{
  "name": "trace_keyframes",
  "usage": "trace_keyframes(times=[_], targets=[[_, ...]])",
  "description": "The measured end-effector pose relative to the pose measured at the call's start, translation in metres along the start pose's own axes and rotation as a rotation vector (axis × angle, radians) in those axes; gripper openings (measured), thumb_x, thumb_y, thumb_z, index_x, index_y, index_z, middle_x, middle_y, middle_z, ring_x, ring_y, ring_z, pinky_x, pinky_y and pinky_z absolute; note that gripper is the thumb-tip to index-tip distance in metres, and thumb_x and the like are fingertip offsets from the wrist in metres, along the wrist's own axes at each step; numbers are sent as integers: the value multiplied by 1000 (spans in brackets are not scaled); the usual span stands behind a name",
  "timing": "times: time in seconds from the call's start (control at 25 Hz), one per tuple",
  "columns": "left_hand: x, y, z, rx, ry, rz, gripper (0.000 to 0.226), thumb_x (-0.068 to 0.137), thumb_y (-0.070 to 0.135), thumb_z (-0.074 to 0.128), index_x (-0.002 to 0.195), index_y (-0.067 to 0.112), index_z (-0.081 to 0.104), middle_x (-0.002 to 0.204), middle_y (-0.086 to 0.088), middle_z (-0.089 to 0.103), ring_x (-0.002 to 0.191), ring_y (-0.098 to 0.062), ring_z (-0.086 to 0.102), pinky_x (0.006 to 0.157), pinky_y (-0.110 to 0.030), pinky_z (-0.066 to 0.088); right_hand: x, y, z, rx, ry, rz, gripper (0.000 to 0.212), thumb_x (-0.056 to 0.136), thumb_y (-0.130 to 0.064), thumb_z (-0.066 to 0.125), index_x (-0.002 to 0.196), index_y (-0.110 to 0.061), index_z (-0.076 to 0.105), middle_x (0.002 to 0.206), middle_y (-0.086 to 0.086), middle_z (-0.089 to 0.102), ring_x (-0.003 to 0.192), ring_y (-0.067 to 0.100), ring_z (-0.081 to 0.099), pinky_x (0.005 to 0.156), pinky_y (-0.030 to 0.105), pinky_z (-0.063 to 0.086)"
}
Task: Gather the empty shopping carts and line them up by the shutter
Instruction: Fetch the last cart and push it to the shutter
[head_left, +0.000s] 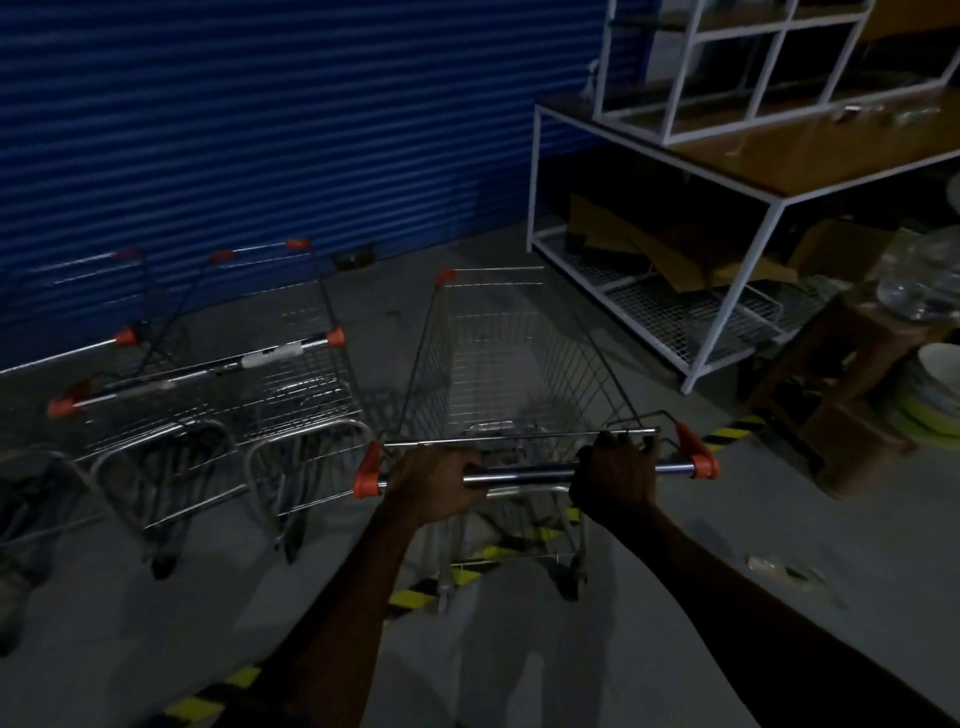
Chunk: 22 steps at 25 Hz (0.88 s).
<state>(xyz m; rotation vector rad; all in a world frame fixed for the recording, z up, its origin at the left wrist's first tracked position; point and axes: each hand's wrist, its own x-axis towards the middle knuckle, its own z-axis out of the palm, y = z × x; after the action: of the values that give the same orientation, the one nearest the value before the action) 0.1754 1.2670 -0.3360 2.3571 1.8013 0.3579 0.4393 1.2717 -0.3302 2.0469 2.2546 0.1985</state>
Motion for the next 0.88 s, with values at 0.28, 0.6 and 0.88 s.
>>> trace_keyframes(times=[0.28,0.6,0.88], targets=[[116,-14,8,22,37,-6,32,78,56,63,99,34,68,92,4,75,89,-19,71,67,-27,45,142,25,17,-10,37,-2,19,76,-35,62,88,-23,72,99,3,67,105,31,60,103,56,34],[241,-65,8,9,3,-22,40,80,49,58,117,37,68,104,2,76,98,-22,71,78,-29,51,274,-3,31,183,149,-174,48,66,-59,69,101,-26,62,98,2,62,99,34,58,97,51,36],[325,-133,1,5,-15,-65,51,83,50,61,134,42,58,117,2,73,108,-25,69,85,-30,52,393,-33,24,252,135,-233,62,71,-79,44,93,-27,68,92,3,64,99,33,58,93,47,32]])
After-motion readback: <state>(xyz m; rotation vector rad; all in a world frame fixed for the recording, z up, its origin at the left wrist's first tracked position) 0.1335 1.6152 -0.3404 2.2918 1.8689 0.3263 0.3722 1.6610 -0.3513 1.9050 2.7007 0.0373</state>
